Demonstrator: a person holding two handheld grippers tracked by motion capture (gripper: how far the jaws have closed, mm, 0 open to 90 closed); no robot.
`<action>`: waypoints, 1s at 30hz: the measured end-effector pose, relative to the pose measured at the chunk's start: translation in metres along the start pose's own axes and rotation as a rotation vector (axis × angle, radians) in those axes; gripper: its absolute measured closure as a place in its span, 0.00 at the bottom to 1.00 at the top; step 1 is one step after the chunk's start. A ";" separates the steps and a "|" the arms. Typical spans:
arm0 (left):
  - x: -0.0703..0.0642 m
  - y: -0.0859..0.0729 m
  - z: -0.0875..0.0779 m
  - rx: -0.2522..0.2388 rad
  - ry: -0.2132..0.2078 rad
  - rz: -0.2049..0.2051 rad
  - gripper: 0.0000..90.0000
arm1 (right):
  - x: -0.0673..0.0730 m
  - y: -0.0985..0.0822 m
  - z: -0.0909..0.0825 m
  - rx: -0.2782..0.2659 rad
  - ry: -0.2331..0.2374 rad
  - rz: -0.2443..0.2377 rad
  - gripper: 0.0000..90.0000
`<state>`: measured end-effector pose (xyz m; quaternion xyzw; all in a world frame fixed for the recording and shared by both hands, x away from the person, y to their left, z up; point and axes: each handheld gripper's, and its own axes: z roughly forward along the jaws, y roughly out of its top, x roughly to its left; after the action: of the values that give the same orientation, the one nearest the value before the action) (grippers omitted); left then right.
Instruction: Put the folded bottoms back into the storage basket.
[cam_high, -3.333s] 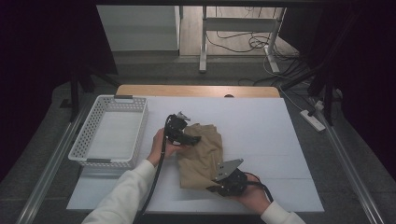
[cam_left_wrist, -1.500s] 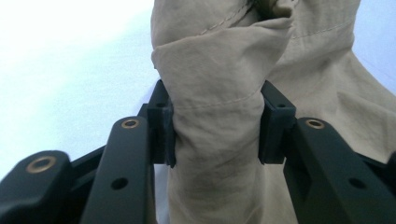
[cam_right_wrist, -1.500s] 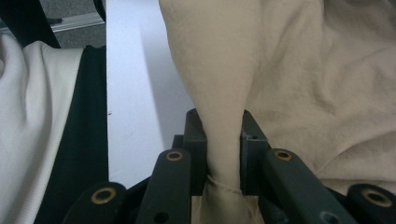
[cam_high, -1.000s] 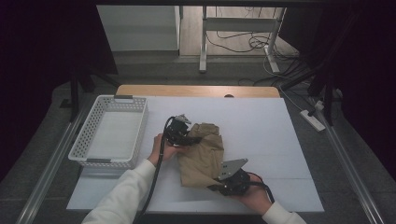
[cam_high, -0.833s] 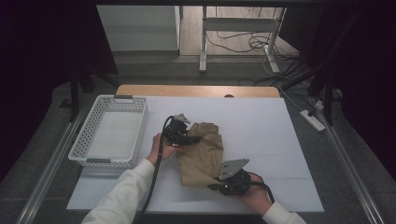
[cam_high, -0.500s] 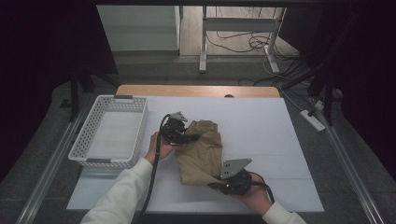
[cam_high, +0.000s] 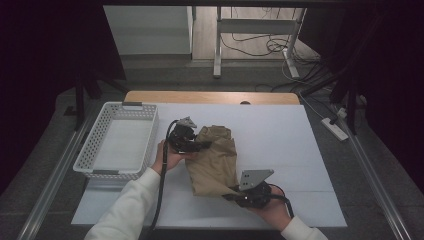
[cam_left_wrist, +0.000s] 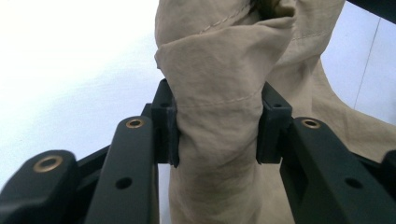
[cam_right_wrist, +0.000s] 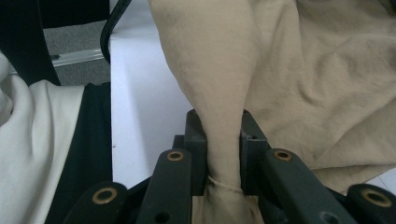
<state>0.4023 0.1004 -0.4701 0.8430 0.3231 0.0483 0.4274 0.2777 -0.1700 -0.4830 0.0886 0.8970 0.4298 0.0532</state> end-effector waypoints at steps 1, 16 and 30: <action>0.000 0.000 -0.001 -0.001 -0.001 0.000 0.66 | 0.000 0.000 0.000 -0.002 0.000 0.000 0.86; -0.002 0.003 -0.013 -0.024 -0.002 0.009 0.66 | 0.001 0.003 -0.003 -0.039 -0.003 0.003 0.86; -0.003 0.007 -0.026 -0.046 -0.005 0.015 0.66 | 0.004 0.010 -0.006 -0.085 -0.006 -0.012 0.86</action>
<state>0.3939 0.1136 -0.4476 0.8354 0.3147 0.0569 0.4469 0.2739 -0.1677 -0.4712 0.0821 0.8782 0.4671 0.0621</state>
